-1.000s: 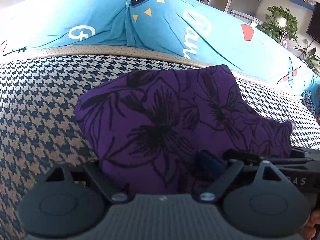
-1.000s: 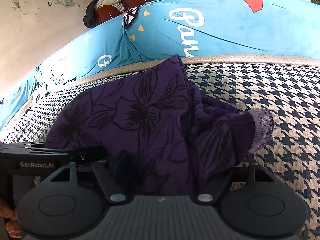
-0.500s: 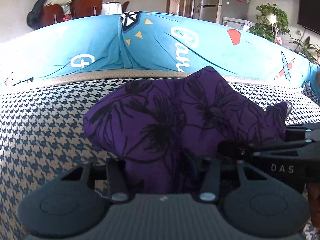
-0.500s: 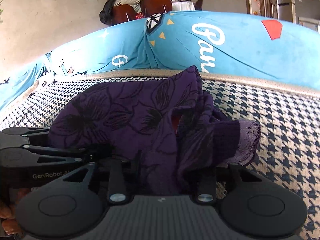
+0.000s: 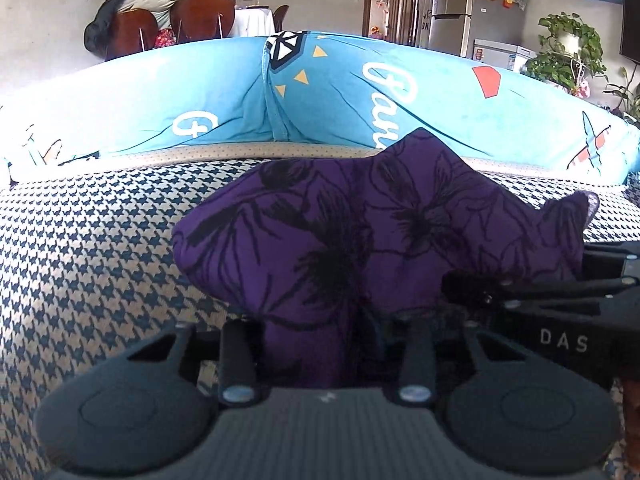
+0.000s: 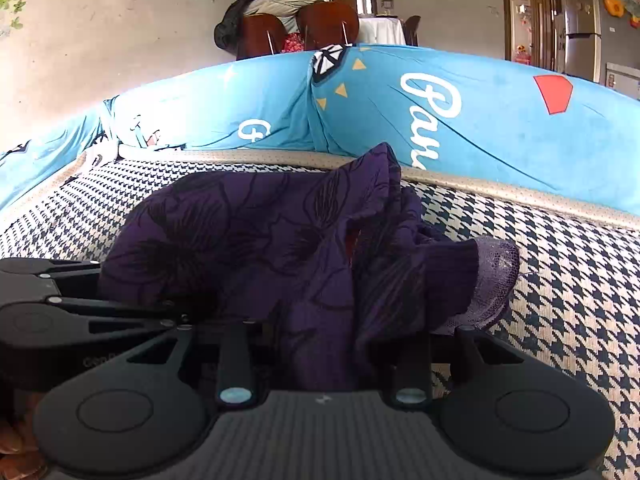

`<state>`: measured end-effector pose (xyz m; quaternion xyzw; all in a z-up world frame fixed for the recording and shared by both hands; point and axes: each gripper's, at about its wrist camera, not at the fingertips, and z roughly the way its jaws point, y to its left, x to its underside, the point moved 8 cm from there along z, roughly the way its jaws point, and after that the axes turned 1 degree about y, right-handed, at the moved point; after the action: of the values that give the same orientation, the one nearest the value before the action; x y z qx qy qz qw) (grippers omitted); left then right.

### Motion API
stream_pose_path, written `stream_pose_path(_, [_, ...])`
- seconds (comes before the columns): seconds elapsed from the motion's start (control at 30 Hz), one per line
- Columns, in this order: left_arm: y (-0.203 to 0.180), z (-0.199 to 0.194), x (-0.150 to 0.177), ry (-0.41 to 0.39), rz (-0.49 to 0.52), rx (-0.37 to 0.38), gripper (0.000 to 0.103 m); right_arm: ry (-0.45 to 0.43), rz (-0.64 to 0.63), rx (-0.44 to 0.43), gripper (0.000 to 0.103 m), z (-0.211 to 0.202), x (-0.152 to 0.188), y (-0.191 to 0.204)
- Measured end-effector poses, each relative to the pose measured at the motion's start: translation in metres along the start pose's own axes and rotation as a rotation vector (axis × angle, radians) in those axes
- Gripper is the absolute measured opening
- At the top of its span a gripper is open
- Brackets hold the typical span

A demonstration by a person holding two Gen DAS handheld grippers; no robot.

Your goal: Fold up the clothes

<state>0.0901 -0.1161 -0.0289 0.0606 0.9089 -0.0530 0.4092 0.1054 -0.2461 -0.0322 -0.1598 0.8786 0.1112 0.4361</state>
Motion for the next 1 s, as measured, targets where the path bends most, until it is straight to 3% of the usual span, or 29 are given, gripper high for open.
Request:
stream_pose_path(0.4, [0.005, -0.024, 0.004, 0.003, -0.007, -0.023, 0.036, -0.025, -0.055, -0.02, 0.038, -0.017, -0.005, 0.017])
stream_pose_path(1.0, [0.053, -0.053, -0.006, -0.037, -0.046, -0.081, 0.036, -0.06, -0.104, -0.074, 0.038, -0.022, -0.03, 0.069])
